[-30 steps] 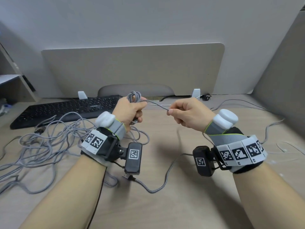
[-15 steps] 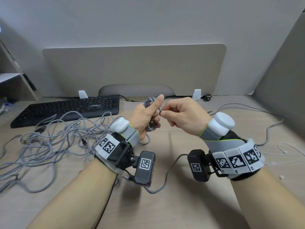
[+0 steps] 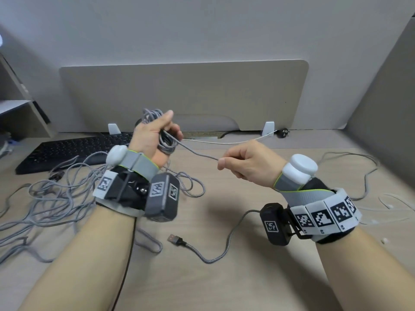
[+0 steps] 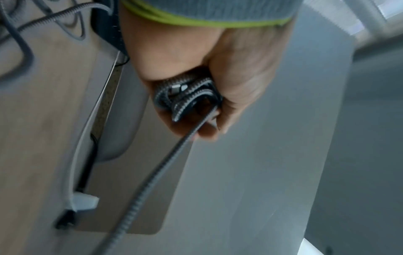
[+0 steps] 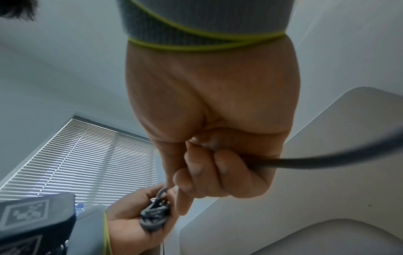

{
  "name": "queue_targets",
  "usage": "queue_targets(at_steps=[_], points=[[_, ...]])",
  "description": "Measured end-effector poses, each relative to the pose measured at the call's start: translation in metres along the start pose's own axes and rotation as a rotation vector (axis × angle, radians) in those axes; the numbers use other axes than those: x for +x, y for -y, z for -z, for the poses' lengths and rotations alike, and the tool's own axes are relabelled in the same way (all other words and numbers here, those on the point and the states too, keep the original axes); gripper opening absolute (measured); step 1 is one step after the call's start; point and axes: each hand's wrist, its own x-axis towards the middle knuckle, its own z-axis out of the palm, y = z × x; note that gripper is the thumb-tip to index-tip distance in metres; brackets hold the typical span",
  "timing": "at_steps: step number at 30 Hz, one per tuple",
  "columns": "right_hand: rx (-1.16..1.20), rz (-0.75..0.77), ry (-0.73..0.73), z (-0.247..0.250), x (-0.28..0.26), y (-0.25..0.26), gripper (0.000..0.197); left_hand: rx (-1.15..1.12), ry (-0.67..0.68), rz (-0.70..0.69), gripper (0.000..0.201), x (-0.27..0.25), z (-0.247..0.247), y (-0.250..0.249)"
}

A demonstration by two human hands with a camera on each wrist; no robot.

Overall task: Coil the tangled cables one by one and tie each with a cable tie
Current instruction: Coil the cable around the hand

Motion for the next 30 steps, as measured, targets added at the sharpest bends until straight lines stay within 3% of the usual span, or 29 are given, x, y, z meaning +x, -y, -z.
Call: queue_targets(at_steps=[2,4,11,14,17,19,23,26,30], points=[[-0.007,-0.024,-0.017,0.002,0.003,-0.006,0.023,-0.09,0.05,0.046,0.031,0.0,0.005,-0.011],[-0.027,-0.053,-0.034,0.001,0.005,-0.011,0.021,-0.04,0.117,0.059,0.025,-0.002,0.004,-0.01],[-0.052,-0.057,-0.117,0.005,0.006,-0.015,0.023,0.478,0.303,0.114,0.023,-0.02,-0.017,0.027],[-0.023,-0.039,-0.158,0.007,0.005,-0.013,0.024,0.663,0.361,0.059,0.019,-0.025,-0.023,0.04],[-0.022,-0.011,-0.176,0.007,0.005,-0.011,0.026,0.68,0.452,0.133,0.029,-0.031,-0.026,0.049],[-0.004,-0.005,-0.189,0.009,0.005,-0.011,0.024,0.644,0.501,0.189,0.016,-0.036,-0.028,0.052],[0.03,0.005,-0.173,0.013,0.002,-0.008,0.024,0.582,0.479,0.22,0.022,-0.037,-0.03,0.053],[0.039,-0.005,-0.155,0.014,0.0,-0.007,0.025,0.667,0.445,0.197,0.021,-0.035,-0.029,0.054],[0.083,-0.052,-0.13,0.017,-0.001,-0.008,0.026,0.731,0.309,0.123,0.021,-0.023,-0.018,0.051]])
